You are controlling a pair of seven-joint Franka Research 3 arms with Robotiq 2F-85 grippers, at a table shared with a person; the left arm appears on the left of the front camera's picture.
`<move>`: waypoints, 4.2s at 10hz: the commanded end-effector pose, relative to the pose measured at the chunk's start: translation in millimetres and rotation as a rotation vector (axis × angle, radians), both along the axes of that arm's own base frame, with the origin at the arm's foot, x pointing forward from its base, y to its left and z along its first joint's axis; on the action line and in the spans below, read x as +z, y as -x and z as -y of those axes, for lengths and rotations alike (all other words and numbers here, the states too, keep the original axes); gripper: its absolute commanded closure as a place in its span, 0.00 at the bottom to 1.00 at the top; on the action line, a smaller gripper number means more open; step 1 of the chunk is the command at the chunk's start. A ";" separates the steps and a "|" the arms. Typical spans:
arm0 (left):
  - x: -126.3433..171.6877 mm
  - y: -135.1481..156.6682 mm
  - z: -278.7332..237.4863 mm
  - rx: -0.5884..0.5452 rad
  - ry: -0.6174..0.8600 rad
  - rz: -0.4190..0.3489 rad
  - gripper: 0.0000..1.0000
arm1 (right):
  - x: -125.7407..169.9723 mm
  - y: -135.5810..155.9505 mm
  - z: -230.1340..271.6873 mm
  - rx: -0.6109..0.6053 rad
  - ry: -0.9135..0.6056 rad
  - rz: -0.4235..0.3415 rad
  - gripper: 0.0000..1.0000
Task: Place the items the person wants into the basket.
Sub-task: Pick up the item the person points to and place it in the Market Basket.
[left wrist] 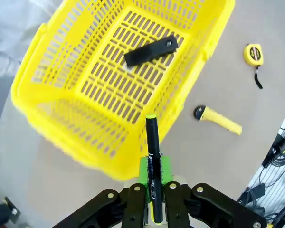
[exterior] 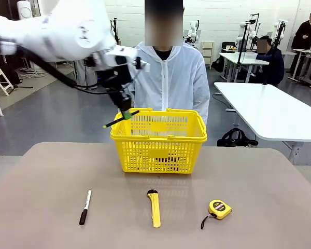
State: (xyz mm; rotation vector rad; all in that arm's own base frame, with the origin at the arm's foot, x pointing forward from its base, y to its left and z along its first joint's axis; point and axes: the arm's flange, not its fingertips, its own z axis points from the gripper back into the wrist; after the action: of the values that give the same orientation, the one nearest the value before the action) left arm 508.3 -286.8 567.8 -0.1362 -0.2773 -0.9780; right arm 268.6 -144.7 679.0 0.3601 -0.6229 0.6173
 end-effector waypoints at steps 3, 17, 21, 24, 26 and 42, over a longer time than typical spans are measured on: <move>-11.3 -32.8 55.2 -0.137 -0.188 0.023 1.00 | -1.5 -0.9 0.1 0.012 -0.009 0.002 0.00; -47.0 -60.2 84.2 -0.256 -0.153 -0.026 0.89 | -1.5 -0.9 0.1 0.012 -0.009 0.002 0.00; -69.4 -74.8 91.5 -0.404 -0.166 0.194 0.89 | -1.5 -0.9 0.1 0.012 -0.009 0.002 0.00; -108.7 -85.9 99.1 -0.424 -0.264 0.181 0.89 | -1.5 -0.9 0.1 0.012 -0.009 0.002 0.00; -116.1 -85.8 101.1 -0.405 -0.283 0.169 0.89 | -1.5 -0.9 0.1 0.012 -0.009 0.002 0.00; -31.2 -58.8 47.8 -0.323 -0.123 0.175 0.10 | -1.5 -0.9 0.1 0.012 -0.009 0.002 0.00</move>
State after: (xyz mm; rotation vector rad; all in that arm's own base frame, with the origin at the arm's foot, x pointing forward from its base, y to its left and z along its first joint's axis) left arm 594.0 -363.8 511.7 0.0716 -0.3197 -1.3423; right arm 268.3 -145.4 678.7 0.3588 -0.6220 0.6138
